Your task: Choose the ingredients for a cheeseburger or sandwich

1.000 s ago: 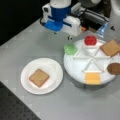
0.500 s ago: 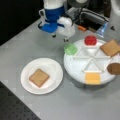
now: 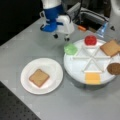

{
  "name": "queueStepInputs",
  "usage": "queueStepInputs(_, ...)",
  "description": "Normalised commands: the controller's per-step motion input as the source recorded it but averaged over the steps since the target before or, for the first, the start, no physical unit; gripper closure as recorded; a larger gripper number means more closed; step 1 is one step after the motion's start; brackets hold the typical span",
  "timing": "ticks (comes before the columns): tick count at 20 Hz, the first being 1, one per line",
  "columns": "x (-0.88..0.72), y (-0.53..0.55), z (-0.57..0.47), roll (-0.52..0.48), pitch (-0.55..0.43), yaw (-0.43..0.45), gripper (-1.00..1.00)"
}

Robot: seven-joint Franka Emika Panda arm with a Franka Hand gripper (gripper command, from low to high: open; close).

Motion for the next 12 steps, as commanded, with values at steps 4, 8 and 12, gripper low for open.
queueStepInputs(4,0.03,-0.18,-0.18,0.614,-0.035,0.062,-1.00)
queueStepInputs(8,0.01,-0.22,-0.20,0.563,-0.024,0.111,-1.00)
queueStepInputs(12,0.08,-0.25,-0.08,0.494,-0.037,0.125,-1.00)
